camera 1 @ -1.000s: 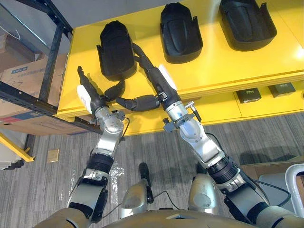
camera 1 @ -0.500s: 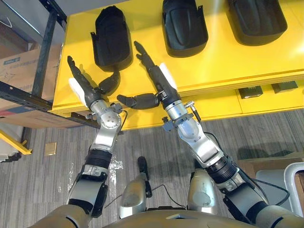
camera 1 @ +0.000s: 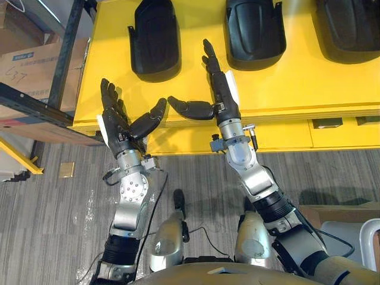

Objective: Walk over and take three plastic housings, then place them on the shelf

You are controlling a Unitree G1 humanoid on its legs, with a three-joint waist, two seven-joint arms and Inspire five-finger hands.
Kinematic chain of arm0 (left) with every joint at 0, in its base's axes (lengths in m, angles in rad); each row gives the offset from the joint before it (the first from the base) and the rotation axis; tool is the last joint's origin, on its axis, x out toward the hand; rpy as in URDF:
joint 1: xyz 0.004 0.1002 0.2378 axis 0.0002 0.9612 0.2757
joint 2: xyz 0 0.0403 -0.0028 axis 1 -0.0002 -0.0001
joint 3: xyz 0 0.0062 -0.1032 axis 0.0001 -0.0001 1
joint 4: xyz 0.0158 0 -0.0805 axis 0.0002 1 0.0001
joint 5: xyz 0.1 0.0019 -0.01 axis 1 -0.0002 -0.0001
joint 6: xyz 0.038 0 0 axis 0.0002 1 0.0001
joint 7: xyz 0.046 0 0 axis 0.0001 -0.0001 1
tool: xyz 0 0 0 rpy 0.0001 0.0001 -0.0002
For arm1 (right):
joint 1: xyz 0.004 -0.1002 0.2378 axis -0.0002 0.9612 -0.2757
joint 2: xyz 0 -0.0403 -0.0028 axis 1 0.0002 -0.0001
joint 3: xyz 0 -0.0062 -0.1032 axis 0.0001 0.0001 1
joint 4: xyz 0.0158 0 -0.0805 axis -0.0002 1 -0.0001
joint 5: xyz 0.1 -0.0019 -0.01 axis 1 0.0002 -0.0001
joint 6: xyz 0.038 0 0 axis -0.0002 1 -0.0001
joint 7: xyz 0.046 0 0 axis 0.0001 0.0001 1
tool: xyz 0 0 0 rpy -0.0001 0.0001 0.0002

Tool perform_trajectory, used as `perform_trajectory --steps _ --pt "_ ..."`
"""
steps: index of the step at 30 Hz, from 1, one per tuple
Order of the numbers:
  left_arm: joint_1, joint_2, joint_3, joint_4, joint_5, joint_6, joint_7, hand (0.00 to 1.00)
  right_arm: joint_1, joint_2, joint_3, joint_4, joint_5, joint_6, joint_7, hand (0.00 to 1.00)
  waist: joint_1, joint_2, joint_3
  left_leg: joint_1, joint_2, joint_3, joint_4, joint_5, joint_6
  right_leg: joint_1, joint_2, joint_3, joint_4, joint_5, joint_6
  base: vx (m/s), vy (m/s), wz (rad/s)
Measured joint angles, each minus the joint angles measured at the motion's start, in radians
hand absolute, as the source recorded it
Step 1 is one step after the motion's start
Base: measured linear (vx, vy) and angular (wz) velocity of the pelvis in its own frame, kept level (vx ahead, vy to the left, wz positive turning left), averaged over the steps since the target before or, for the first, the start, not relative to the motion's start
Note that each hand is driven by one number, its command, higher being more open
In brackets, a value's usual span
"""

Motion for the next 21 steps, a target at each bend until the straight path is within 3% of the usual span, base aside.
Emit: perform_trajectory --steps 10,21 --pt "0.056 -0.008 -0.010 -0.036 -0.040 -0.027 -0.065 1.00 -0.012 0.000 -0.016 0.050 0.001 -0.064 -0.007 1.00 0.006 0.011 0.004 -0.003 0.000 -0.027 -0.003 0.006 0.002 0.020 -0.001 -0.032 -0.006 -0.001 0.000 -0.01 -0.007 0.07" --pt "0.073 -0.008 -0.038 -0.037 -0.045 -0.035 -0.075 1.00 -0.041 0.000 -0.008 0.096 0.003 -0.080 0.043 1.00 0.023 0.021 0.002 -0.001 0.000 -0.047 -0.003 0.009 0.002 0.042 -0.001 -0.054 -0.017 0.000 0.000 0.00 -0.006 0.04"
